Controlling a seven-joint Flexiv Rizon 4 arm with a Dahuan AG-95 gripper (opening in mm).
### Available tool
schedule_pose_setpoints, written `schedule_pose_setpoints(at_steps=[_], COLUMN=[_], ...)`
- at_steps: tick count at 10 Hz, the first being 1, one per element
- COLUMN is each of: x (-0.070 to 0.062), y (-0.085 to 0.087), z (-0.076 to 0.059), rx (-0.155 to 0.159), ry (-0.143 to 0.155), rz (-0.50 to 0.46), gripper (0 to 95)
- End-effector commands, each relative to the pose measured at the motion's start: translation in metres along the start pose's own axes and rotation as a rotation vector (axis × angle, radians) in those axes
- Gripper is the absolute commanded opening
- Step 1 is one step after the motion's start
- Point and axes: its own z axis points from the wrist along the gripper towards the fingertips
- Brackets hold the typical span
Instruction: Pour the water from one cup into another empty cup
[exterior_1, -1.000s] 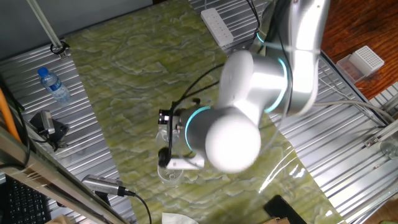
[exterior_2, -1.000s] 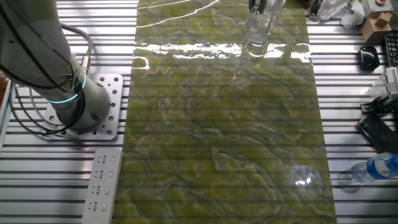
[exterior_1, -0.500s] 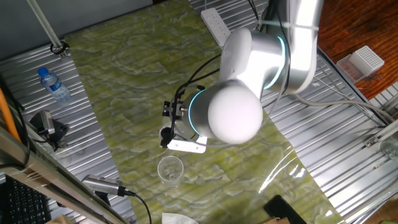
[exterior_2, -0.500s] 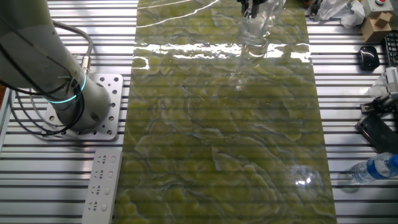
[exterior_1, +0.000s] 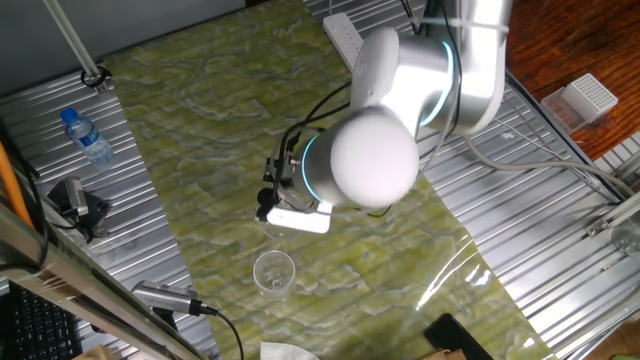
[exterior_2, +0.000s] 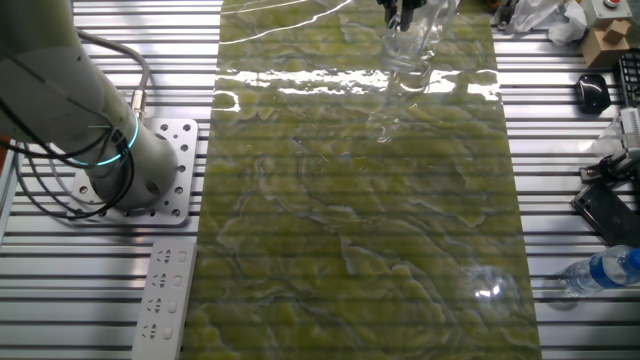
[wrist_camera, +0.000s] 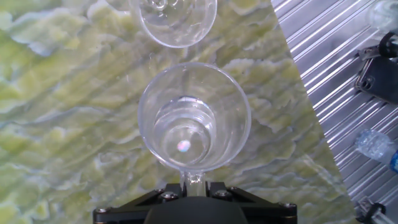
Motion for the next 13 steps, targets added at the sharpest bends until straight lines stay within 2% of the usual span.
schedule_pose_setpoints(at_steps=[1,2,4,6,9,13], x=[0.000,-0.001,-0.002,-0.003,-0.004,-0.007], y=[0.002,0.003,0.003,0.003,0.004,0.005], z=[0.003,0.005,0.011,0.013,0.016,0.028], rx=[-0.016,-0.022,-0.033,-0.036,-0.035,-0.045], ry=[-0.020,-0.030,-0.081,-0.115,-0.135,-0.176], rz=[0.023,0.033,0.048,0.056,0.060,0.064], gripper=[0.0,0.0,0.0,0.0,0.0,0.0])
